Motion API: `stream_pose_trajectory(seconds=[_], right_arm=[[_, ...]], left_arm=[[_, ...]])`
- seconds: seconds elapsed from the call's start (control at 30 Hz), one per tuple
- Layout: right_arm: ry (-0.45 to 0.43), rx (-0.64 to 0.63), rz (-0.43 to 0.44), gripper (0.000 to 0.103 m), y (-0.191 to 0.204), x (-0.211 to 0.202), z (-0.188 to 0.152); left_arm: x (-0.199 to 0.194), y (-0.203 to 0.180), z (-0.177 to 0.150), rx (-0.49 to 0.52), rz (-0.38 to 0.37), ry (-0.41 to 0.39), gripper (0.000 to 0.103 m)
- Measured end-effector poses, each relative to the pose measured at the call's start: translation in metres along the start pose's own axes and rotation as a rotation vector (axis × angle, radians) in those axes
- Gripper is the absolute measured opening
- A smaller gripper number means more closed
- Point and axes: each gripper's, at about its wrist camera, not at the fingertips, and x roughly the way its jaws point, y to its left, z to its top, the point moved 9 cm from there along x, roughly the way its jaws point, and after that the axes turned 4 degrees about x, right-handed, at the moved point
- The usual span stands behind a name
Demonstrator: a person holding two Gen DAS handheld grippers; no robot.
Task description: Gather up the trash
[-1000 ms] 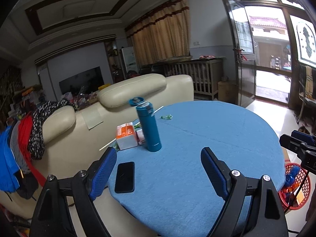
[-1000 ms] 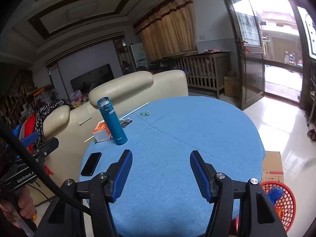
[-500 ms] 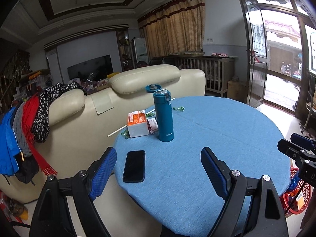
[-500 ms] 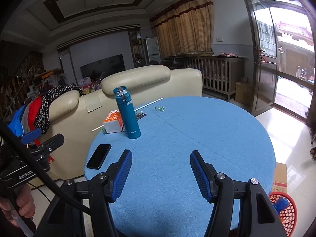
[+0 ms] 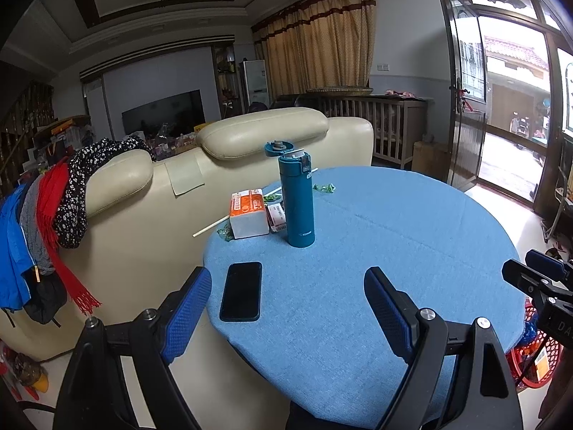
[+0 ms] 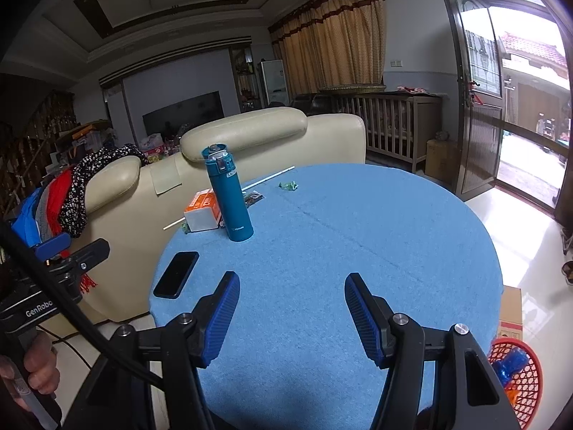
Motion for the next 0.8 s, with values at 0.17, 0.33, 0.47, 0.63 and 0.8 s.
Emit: stream_pose_trajectory(seconds=[0.17, 0.33, 0.47, 0.63, 0.8], right_arm=[[0.001, 0.018, -0.005, 0.065, -0.006, 0.000, -0.001], [0.003, 0.030, -0.007, 0.065, -0.010, -0.001, -0.003], [0.000, 0.030, -0.010, 0.065, -0.009, -0.001, -0.003], [0.002, 0.035, -0.012, 0.065, -0.011, -0.001, -0.003], [0.002, 0.037, -0.014, 0.065, -0.012, -0.001, -0.004]], left_arm=[[-0.001, -0.003, -0.001, 0.006, -0.006, 0.004, 0.088], [0.000, -0.004, -0.001, 0.009, -0.011, 0.010, 0.088], [0.000, -0.005, -0.002, 0.009, -0.016, 0.013, 0.088], [0.002, -0.006, -0.003, 0.012, -0.022, 0.018, 0.088], [0.002, -0.008, -0.005, 0.020, -0.027, 0.024, 0.088]])
